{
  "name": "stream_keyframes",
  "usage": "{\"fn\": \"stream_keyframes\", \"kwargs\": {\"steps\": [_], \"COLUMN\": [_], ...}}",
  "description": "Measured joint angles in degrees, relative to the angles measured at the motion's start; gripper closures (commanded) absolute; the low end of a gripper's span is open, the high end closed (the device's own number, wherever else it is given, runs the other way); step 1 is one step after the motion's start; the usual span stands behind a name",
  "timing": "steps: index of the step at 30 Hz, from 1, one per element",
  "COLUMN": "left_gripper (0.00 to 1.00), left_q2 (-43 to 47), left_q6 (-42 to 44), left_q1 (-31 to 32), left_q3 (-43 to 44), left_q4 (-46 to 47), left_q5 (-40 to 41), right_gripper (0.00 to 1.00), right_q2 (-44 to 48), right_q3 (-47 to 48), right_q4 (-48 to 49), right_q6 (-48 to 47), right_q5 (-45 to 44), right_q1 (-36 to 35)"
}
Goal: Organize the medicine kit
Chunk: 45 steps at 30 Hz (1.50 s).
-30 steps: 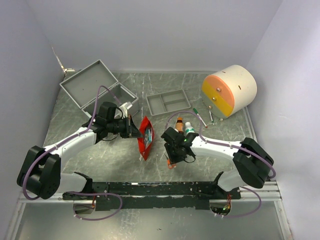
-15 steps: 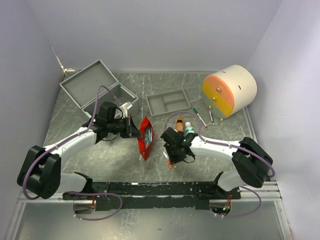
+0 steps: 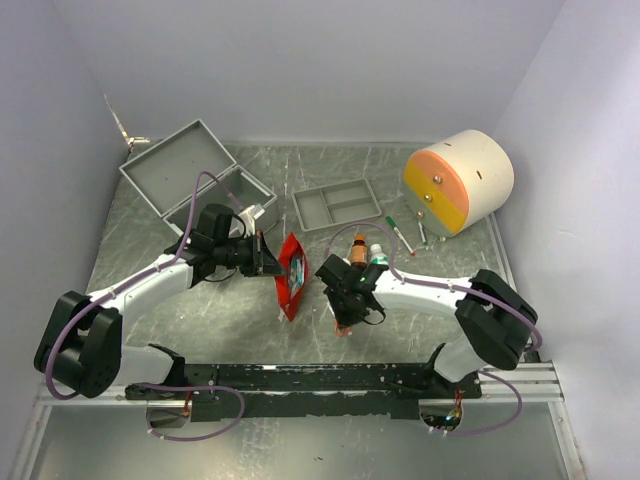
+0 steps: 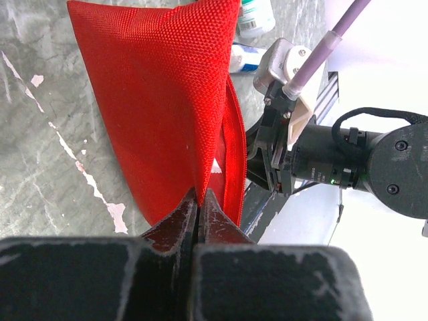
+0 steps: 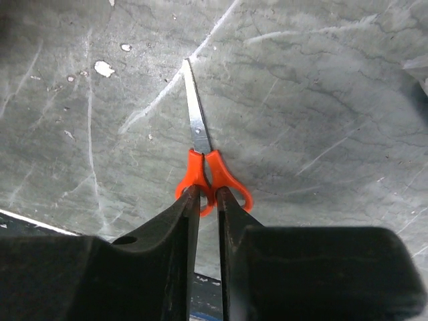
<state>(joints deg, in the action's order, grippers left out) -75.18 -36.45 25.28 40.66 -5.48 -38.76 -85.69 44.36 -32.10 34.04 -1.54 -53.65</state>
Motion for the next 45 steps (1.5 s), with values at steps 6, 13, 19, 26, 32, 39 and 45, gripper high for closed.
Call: {"fn": "stream_keyframes", "kwargs": {"steps": [6,13,19,26,32,39,45], "left_gripper": [0.93,0.93,0.93,0.93,0.93,0.93,0.93], "left_q2": [0.0,0.1,0.6,1.4,-0.9,-8.4,-10.1], "left_q6": [0.0,0.0,-0.7,-5.7,-10.5,-11.5,-9.2], "left_q1": [0.0,0.0,0.0,0.6,3.6,4.8,4.8], "left_q3": [0.0,0.0,0.0,-0.7,-1.1,-1.1,-0.5], "left_q4": [-0.4,-0.3,-0.1,5.3,12.0,15.4,13.7], "left_q5": [0.2,0.2,0.1,-1.2,-1.4,-1.3,-1.3], "right_gripper": [1.0,1.0,1.0,1.0,1.0,1.0,1.0], "right_q2": [-1.7,-0.9,6.6,13.9,17.6,20.0,16.6], "right_q3": [1.4,1.5,0.2,1.4,2.4,3.7,4.9], "right_q4": [-0.8,-0.1,2.5,5.6,7.2,8.8,12.9], "right_q6": [1.2,3.9,6.5,10.6,12.9,15.1,15.7], "right_q5": [-1.8,-5.2,-10.4,-16.3,-19.9,-22.1,-19.3], "right_q1": [-0.2,-0.6,-0.5,-0.5,-0.5,-0.4,-0.4]}}
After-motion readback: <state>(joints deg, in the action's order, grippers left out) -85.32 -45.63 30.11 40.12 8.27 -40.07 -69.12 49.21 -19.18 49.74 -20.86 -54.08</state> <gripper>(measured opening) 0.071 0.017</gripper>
